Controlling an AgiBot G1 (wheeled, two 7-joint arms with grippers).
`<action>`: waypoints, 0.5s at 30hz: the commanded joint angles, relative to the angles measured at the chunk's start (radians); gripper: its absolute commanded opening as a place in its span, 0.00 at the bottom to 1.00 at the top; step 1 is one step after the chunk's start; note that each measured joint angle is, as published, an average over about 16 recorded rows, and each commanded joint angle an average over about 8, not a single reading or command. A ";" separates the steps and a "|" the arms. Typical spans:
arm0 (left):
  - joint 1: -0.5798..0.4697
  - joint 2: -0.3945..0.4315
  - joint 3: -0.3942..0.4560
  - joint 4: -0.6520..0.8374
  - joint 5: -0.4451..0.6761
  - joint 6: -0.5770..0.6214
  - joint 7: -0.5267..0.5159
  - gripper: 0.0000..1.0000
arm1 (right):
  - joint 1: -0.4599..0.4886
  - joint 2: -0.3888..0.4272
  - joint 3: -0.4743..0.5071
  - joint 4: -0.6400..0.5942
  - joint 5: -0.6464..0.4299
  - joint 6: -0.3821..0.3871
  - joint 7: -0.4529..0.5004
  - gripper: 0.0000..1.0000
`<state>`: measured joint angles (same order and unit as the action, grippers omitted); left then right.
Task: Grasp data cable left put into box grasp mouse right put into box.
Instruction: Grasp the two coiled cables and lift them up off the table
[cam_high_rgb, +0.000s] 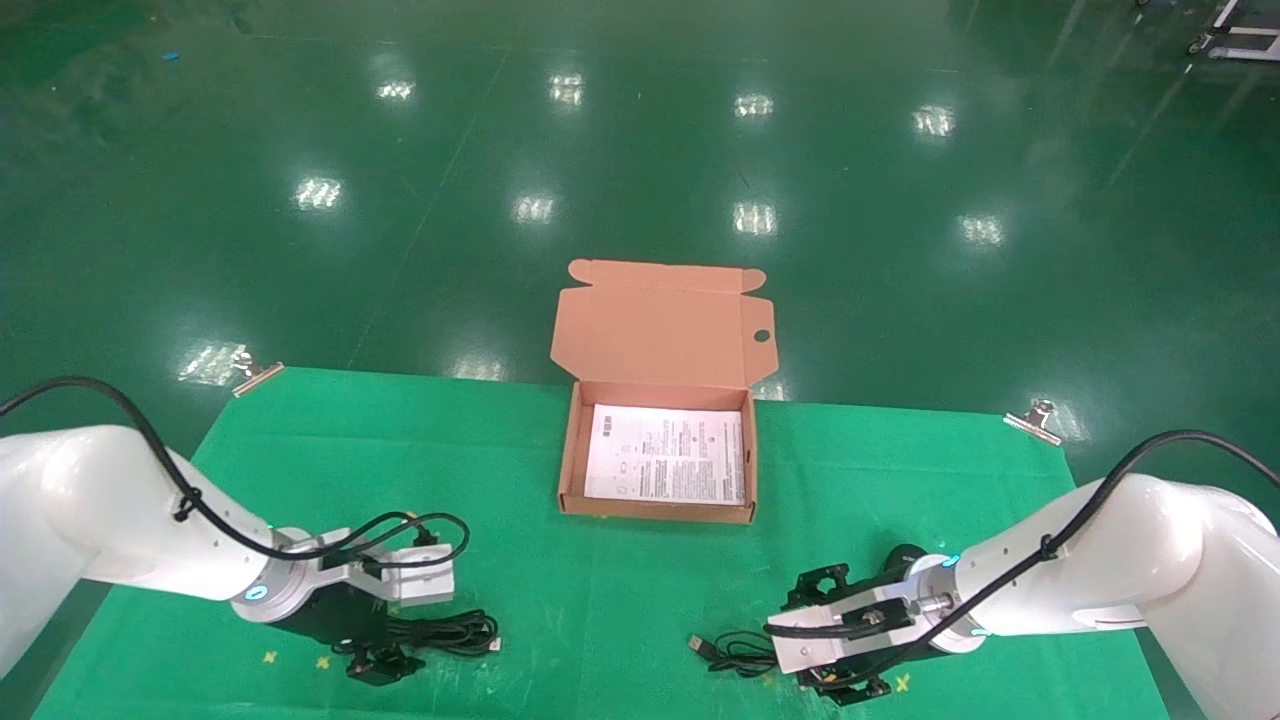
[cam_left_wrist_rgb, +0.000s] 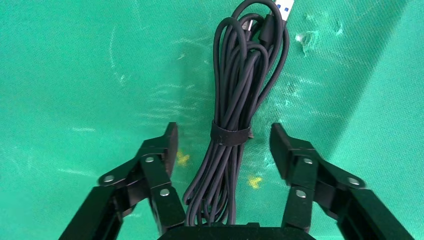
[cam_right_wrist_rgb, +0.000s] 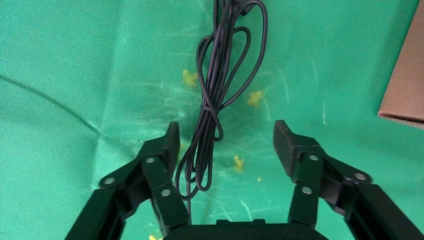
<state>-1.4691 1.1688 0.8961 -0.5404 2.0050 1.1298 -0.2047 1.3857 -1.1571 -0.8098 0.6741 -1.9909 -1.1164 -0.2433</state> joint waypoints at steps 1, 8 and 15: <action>0.000 0.000 0.000 -0.002 0.000 0.001 0.000 0.00 | 0.000 0.000 0.000 0.001 0.000 -0.001 0.000 0.00; 0.001 -0.001 0.001 -0.004 0.001 0.002 0.000 0.00 | 0.000 0.001 0.000 0.003 0.000 -0.001 0.001 0.00; 0.001 -0.002 0.001 -0.006 0.001 0.003 0.000 0.00 | -0.001 0.001 0.000 0.004 0.000 -0.002 0.001 0.00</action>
<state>-1.4682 1.1673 0.8970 -0.5460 2.0059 1.1322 -0.2048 1.3849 -1.1556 -0.8093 0.6784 -1.9904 -1.1179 -0.2424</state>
